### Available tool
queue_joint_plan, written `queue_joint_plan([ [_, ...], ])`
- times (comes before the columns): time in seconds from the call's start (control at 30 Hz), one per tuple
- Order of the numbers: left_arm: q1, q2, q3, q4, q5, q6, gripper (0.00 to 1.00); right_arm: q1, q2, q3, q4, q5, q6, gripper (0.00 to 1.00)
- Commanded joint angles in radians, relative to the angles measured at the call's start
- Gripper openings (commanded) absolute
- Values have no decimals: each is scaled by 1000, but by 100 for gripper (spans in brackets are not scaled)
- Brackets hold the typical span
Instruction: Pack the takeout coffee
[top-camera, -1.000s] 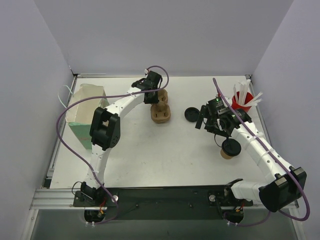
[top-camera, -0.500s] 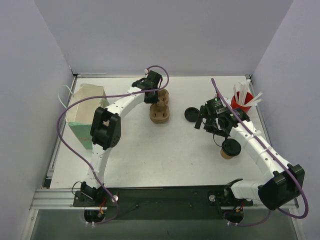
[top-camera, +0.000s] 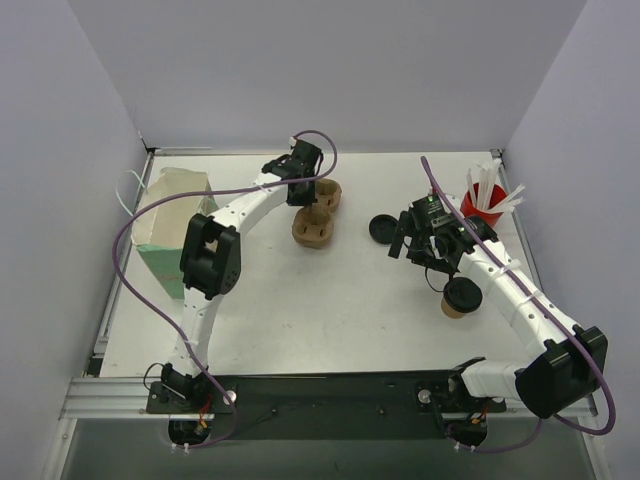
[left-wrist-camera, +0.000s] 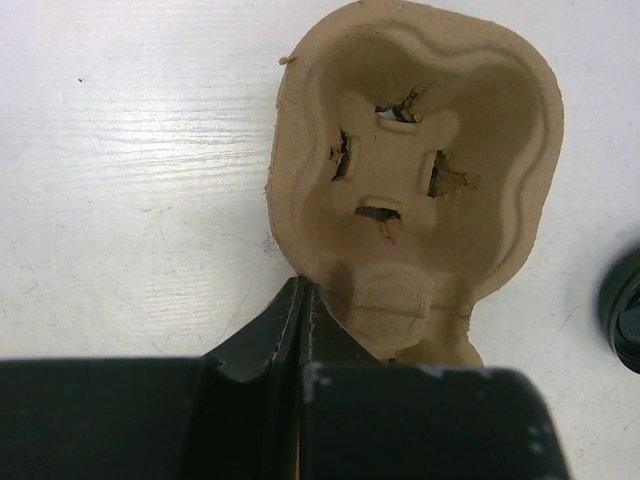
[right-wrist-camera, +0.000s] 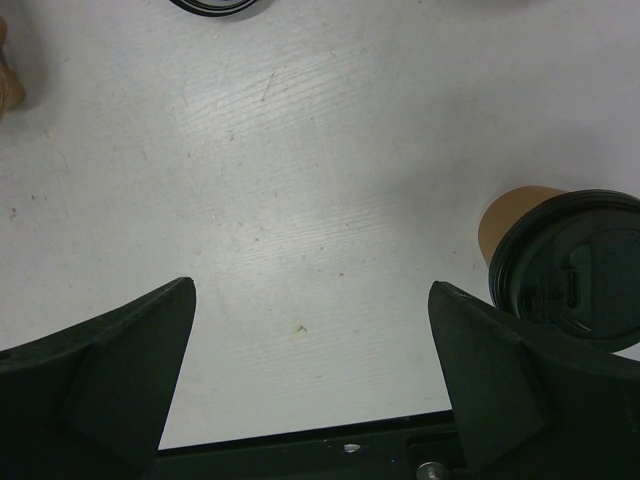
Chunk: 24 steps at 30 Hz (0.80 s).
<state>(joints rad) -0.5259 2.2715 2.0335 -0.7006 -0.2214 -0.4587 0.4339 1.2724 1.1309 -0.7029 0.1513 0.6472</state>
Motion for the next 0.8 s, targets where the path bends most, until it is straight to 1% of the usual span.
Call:
queue_joint_plan([
  [0.0, 15, -59, 37, 21, 43, 26, 0, 6, 8, -10, -10, 14, 2, 95],
  [0.63, 55, -148, -25, 87, 177, 26, 0, 12, 19, -11, -4, 19, 2, 95],
  [0.77, 76, -152, -42, 98, 244, 18, 0, 14, 19, -10, -4, 19, 0, 95],
])
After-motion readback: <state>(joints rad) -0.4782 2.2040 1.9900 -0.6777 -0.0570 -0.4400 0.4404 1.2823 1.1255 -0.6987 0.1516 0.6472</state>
